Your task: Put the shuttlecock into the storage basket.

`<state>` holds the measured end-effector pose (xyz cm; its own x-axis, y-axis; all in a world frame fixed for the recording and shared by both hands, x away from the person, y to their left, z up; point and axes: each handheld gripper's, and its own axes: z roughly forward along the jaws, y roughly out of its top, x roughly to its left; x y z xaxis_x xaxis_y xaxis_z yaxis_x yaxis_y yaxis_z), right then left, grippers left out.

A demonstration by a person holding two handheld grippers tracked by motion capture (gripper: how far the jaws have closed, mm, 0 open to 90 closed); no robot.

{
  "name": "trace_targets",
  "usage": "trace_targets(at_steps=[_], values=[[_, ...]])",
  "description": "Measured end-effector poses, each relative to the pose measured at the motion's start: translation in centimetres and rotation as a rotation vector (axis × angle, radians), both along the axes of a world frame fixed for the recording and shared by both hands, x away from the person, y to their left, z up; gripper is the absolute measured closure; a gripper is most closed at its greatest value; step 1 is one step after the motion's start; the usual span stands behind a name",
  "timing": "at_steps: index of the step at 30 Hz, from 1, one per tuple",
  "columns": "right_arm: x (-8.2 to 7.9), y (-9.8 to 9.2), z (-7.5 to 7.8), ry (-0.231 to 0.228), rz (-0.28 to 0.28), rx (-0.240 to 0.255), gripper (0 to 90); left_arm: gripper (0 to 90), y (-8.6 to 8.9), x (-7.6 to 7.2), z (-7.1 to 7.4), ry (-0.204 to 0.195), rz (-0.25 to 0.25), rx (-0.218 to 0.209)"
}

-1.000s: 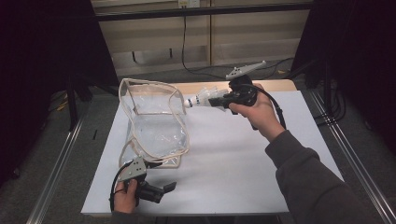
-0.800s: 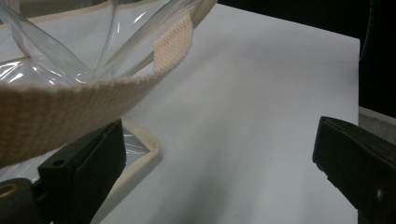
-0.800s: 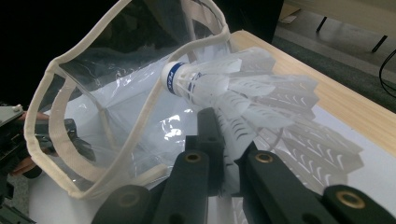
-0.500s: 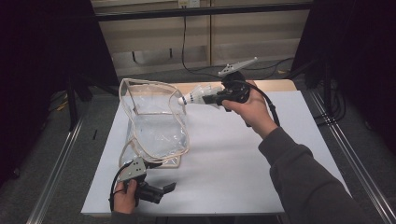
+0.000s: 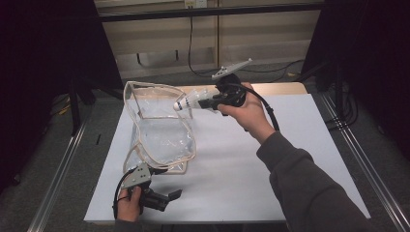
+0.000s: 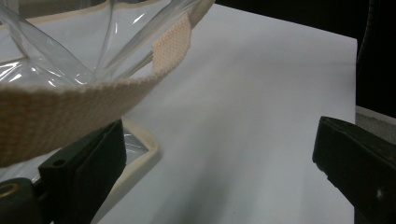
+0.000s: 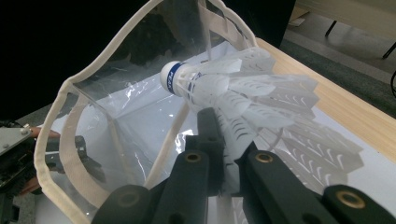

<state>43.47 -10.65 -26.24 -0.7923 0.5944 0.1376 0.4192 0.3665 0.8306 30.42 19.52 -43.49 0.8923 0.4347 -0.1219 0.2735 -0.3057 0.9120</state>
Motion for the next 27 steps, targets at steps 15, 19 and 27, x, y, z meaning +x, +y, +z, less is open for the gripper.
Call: trace_targets(at_steps=[15,19,27], values=[[0.1,2.0,0.1,0.007,-0.005,0.004,88.6,2.7,0.0,0.0,0.0,-0.004,0.007,0.002],[0.1,2.4,0.1,0.007,-0.009,0.002,88.6,2.7,0.0,0.0,0.0,-0.002,-0.001,0.001],[0.0,3.3,0.0,0.000,-0.001,-0.019,88.6,2.7,0.0,0.0,0.0,-0.002,0.008,0.001]])
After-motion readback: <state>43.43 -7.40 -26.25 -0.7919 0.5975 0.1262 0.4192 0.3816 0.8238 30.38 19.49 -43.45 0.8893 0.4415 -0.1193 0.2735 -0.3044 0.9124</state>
